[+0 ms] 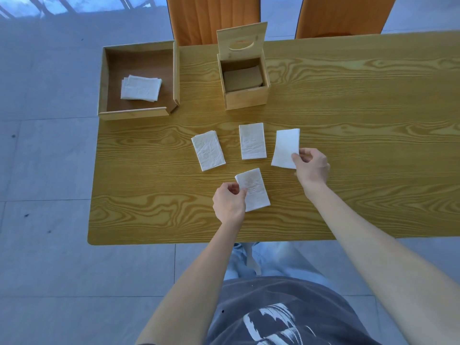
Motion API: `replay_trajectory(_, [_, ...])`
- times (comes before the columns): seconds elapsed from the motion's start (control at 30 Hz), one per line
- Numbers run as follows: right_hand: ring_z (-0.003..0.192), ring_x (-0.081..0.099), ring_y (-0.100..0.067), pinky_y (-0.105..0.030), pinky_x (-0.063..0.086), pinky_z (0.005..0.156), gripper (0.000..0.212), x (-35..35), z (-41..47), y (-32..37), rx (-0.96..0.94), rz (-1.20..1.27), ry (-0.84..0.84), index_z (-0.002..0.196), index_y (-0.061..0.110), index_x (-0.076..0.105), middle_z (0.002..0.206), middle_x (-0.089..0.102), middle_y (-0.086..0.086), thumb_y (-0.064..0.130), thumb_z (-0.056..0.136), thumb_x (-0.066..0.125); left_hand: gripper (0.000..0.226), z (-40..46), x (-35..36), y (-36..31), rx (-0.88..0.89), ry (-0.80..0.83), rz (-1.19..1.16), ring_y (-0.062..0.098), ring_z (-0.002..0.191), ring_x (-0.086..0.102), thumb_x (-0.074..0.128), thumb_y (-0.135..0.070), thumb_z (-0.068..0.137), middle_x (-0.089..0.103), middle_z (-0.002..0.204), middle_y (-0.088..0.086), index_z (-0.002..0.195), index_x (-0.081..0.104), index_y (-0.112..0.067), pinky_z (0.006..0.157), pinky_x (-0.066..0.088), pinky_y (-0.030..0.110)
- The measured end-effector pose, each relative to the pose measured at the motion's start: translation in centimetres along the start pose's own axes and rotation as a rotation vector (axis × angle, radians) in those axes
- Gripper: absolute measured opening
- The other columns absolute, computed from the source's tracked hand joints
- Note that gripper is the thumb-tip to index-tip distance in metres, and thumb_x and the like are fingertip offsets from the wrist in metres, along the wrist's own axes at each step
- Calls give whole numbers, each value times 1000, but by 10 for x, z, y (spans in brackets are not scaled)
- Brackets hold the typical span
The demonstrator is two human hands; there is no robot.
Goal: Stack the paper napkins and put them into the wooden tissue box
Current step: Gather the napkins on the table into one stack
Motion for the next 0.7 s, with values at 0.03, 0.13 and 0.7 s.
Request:
replay_trajectory(0.03, [90,69,-16,-32,60,73,22,0,-4,-2,4,60,31,111,15,67,97,71,2,24,91,69,23,-1,0,0,0,-4,-6,16,92,68,75,-31,84,71,97,-6,104,70,-20,83,58,38])
replay_trajectory(0.13, [89,69,-12,-27,58,65,22,7,-20,-6,16,218,219,110,17,66,99,73,1,22,89,72,19,-1,0,2,-23,6,-38,16,91,68,75,-30,84,72,94,-8,100,69,-23,83,58,38])
replay_trajectory(0.7, [78,67,-9,-23,50,55,17,56,-64,-45,-35,5,508,98,20,69,90,74,2,26,85,77,22,-3,10,18,-183,266,-552,26,94,75,64,-14,96,76,102,13,114,68,-3,81,62,37])
Point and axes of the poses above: each hand's wrist, its own z-axis towards the middle knuckle, its own x-axis out of the palm, y = z × x, the point moved 8 cm from there along z, towards the middle knuckle
